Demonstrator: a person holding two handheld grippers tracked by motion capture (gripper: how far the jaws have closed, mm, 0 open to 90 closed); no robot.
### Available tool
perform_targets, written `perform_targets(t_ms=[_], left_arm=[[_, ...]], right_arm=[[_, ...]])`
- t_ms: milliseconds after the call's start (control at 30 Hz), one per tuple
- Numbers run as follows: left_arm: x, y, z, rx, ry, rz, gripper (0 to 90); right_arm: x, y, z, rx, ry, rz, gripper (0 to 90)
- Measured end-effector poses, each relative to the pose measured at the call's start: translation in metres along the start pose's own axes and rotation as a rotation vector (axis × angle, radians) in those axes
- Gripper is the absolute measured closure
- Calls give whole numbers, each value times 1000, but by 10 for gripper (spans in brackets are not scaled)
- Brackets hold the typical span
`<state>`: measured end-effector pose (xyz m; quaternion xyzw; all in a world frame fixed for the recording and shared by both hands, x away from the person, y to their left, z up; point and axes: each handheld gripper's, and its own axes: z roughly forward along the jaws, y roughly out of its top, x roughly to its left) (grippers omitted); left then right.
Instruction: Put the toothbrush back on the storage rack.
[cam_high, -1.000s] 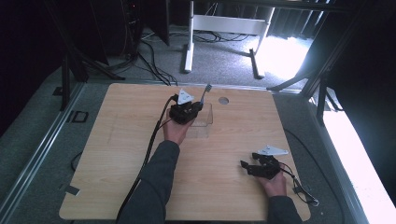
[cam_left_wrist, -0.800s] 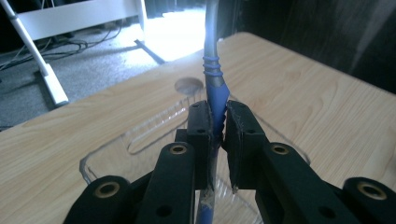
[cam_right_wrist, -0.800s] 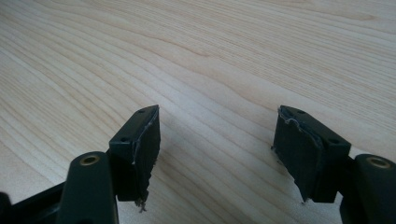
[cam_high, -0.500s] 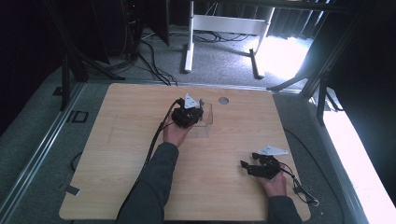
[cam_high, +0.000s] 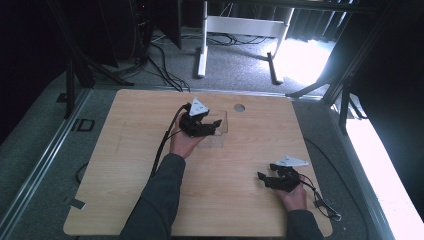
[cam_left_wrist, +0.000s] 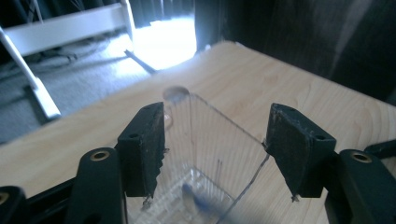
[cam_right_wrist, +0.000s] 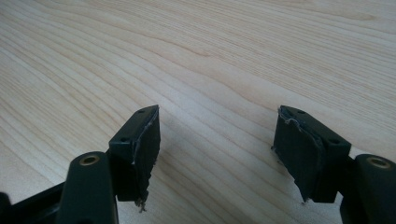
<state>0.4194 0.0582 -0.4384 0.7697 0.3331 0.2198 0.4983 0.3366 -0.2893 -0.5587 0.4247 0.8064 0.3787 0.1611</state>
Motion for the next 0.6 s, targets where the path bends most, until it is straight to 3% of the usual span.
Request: perform_targets(t_ms=[100,333,400,600], left_arm=[[3,4,-13,-37,3,-11,368],[11,5,-24,-37,29,-20,377],[18,1,-27,-6,53,-54,407],[29,-12,-37,-15,102,-105,445]], right_arm=[[0,0,0,0,-1,-2,315],[0,0,0,-1,-1,-3,315],[0,0,0,0,-1,-2,315],[0,0,0,0,3,3,314]])
